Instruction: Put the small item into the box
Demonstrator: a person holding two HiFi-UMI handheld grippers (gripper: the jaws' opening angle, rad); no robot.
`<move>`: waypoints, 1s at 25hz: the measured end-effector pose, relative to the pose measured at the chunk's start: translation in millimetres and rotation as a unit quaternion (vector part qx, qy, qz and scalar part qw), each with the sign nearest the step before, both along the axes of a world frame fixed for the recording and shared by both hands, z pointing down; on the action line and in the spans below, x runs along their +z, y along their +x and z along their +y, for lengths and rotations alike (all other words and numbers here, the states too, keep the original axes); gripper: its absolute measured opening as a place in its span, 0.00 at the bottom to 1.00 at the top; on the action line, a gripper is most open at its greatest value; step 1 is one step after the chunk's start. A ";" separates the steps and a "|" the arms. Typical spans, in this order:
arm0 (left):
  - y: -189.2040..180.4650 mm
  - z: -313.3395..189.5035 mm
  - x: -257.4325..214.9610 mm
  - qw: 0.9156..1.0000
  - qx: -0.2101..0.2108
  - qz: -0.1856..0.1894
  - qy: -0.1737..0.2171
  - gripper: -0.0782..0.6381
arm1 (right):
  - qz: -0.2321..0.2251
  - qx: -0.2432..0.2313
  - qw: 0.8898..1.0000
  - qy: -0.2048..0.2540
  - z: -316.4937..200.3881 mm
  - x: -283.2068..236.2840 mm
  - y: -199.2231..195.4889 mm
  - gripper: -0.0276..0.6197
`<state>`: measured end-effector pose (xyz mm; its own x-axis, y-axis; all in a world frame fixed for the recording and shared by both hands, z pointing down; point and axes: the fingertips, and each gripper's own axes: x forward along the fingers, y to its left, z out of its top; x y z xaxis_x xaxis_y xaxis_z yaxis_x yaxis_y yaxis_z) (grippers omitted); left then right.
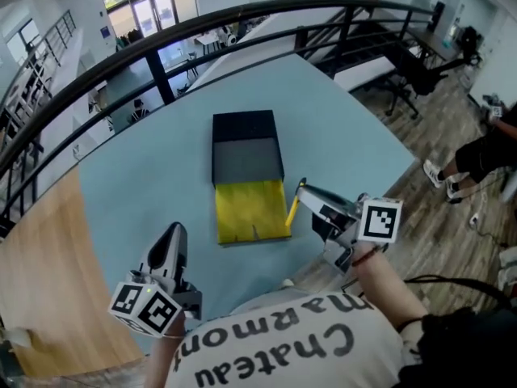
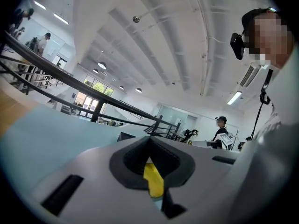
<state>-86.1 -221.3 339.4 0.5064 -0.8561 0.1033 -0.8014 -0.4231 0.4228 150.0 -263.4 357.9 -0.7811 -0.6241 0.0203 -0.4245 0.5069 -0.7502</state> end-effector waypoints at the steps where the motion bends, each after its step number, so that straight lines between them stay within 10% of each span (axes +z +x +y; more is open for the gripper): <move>1: 1.9 -3.1 1.4 1.000 -0.011 0.001 0.001 0.11 | 0.000 -0.012 1.000 0.000 -7.7 1.3 0.5 0.17; 12: 20.3 -19.7 18.9 0.995 -0.097 0.012 -0.022 0.11 | 0.000 -0.098 0.995 -0.015 -56.9 15.1 1.3 0.17; 25: 27.5 -11.8 37.5 0.994 -0.103 0.023 -0.038 0.11 | 0.017 -0.146 0.988 -0.044 -72.3 50.3 -25.6 0.17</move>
<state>-58.6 -233.1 376.9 0.3265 -0.9329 0.1518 -0.8469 -0.2175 0.4852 124.4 -335.7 408.2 -0.9253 -0.3676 0.0935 -0.2959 0.5454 -0.7842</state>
